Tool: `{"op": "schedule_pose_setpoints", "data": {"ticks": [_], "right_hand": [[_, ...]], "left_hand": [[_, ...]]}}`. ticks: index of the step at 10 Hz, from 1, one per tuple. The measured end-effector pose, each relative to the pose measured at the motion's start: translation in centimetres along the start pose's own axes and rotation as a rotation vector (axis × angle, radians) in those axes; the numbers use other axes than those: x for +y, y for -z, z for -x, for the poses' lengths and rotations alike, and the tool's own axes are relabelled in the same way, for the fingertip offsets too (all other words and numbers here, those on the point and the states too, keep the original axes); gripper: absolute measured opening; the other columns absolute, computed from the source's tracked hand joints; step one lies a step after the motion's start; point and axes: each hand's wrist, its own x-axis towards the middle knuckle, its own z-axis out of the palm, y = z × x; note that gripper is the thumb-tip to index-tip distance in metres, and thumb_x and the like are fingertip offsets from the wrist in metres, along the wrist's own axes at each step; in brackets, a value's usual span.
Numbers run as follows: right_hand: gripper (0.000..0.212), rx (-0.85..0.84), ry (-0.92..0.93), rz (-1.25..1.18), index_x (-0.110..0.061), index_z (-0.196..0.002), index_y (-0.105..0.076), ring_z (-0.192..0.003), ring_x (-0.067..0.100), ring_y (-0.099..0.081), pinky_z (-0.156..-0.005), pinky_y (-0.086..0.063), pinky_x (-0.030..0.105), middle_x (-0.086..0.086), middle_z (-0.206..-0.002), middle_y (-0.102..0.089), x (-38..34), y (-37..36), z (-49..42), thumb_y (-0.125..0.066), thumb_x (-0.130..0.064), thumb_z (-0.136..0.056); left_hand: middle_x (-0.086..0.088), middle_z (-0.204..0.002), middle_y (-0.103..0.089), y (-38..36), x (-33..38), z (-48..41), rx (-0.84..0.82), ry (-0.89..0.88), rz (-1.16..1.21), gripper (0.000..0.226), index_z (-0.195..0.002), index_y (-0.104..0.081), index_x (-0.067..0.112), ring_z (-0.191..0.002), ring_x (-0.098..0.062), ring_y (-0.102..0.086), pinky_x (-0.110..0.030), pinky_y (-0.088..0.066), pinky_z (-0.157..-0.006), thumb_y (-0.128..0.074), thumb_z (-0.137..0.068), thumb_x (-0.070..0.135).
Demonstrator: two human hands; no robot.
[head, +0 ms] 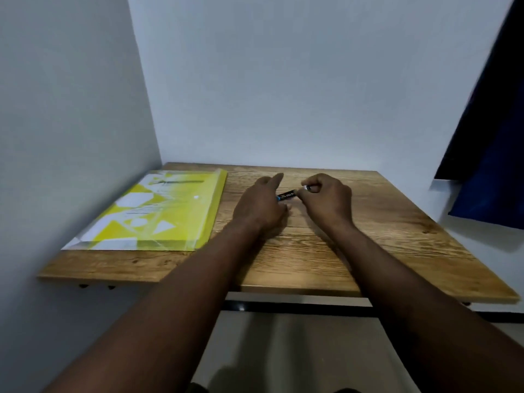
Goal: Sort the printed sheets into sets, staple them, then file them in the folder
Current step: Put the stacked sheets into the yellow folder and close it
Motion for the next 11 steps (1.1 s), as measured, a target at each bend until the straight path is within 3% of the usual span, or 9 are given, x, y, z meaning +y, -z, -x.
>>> {"op": "schedule_pose_setpoints", "data": {"ticks": [1, 2, 3, 4, 6, 7, 8, 10, 11], "right_hand": [[0.012, -0.095, 0.022, -0.172, -0.023, -0.092, -0.079, -0.08, -0.001, -0.071, -0.074, -0.057, 0.018, -0.013, -0.082, -0.074, -3.8, -4.1, 1.2, -0.087, -0.024, -0.084], [0.012, -0.156, 0.085, -0.226, -0.021, -0.091, -0.079, -0.079, -0.004, -0.069, -0.069, -0.051, 0.012, -0.012, -0.084, -0.075, -7.4, -8.5, 2.2, -0.088, -0.024, -0.082], [0.013, -0.218, 0.171, -0.176, -0.02, -0.087, -0.076, -0.071, -0.006, -0.062, -0.058, -0.04, 0.006, -0.012, -0.078, -0.071, -10.0, -12.4, 3.3, -0.087, -0.021, -0.082], [0.016, -0.304, 0.221, -0.091, -0.023, -0.083, -0.072, -0.07, 0.005, -0.064, -0.058, -0.043, 0.017, -0.01, -0.075, -0.068, -10.9, -16.3, 4.5, -0.087, -0.02, -0.081], [0.015, -0.421, 0.299, 0.13, -0.023, -0.091, -0.071, -0.084, 0.021, -0.067, -0.068, -0.051, 0.032, -0.003, -0.09, -0.074, -11.4, -20.3, 5.5, -0.083, -0.029, -0.084], [0.019, -0.407, 0.283, 0.129, -0.023, -0.091, -0.069, -0.085, 0.02, -0.066, -0.069, -0.051, 0.032, -0.004, -0.091, -0.073, -11.6, -20.6, 5.5, -0.084, -0.032, -0.084], [0.026, -0.391, 0.276, 0.133, -0.022, -0.087, -0.065, -0.083, 0.02, -0.065, -0.067, -0.05, 0.032, -0.005, -0.086, -0.07, -11.5, -20.7, 5.7, -0.087, -0.035, -0.081], [0.035, -0.37, 0.289, 0.076, -0.021, -0.1, -0.067, -0.09, 0.017, -0.065, -0.075, -0.053, 0.034, -0.004, -0.099, -0.072, -11.0, -18.8, 6.2, -0.082, -0.049, -0.086], [0.036, -0.326, 0.3, 0.091, -0.02, -0.103, -0.069, -0.093, 0.018, -0.067, -0.076, -0.051, 0.033, -0.003, -0.102, -0.073, -9.6, -16.2, 5.5, -0.076, -0.053, -0.091]], "left_hand": [[-0.002, -0.15, -0.058, 4.2, -4.2, 0.9, 0.037, -0.012, -0.108, 0.066, -0.154, -0.05, 0.031, -0.136, -0.027, -0.054, -0.037, -0.047, -0.106, -0.075, -0.094, 0.039], [0.0, -0.126, -0.073, 8.8, -8.8, 2.2, 0.126, 0.023, -0.228, 0.039, -0.134, -0.069, 0.033, -0.12, -0.028, -0.064, -0.04, -0.054, -0.092, -0.072, -0.094, 0.038], [0.002, -0.122, -0.074, 11.9, -13.0, 3.9, 0.161, 0.128, -0.298, 0.037, -0.129, -0.07, 0.035, -0.116, -0.028, -0.065, -0.041, -0.054, -0.089, -0.074, -0.092, 0.038], [0.003, -0.134, -0.07, 13.7, -17.0, 5.6, 0.153, 0.289, -0.302, 0.047, -0.138, -0.065, 0.036, -0.126, -0.026, -0.062, -0.04, -0.052, -0.1, -0.074, -0.092, 0.046], [-0.005, -0.123, -0.072, 14.0, -21.3, 8.9, 0.028, 0.409, -0.274, 0.039, -0.119, -0.073, 0.039, -0.114, -0.03, -0.064, -0.042, -0.054, -0.095, -0.059, -0.093, 0.064], [-0.005, -0.124, -0.072, 13.7, -21.7, 8.8, 0.036, 0.375, -0.296, 0.042, -0.126, -0.071, 0.037, -0.115, -0.03, -0.064, -0.042, -0.053, -0.096, -0.057, -0.096, 0.063], [-0.009, -0.145, -0.062, 13.6, -21.5, 8.2, -0.011, 0.366, -0.354, 0.059, -0.151, -0.05, 0.034, -0.131, -0.034, -0.058, -0.043, -0.05, -0.102, -0.053, -0.1, 0.063], [-0.008, -0.143, -0.063, 13.3, -20.8, 8.2, -0.041, 0.336, -0.42, 0.057, -0.157, -0.037, 0.033, -0.129, -0.033, -0.058, -0.042, -0.048, -0.097, -0.049, -0.105, 0.053], [-0.007, -0.143, -0.062, 13.4, -19.4, 8.1, 0.078, 0.265, -0.477, 0.058, -0.161, -0.035, 0.028, -0.128, -0.035, -0.058, -0.043, -0.046, -0.099, -0.051, -0.106, 0.038]]}}
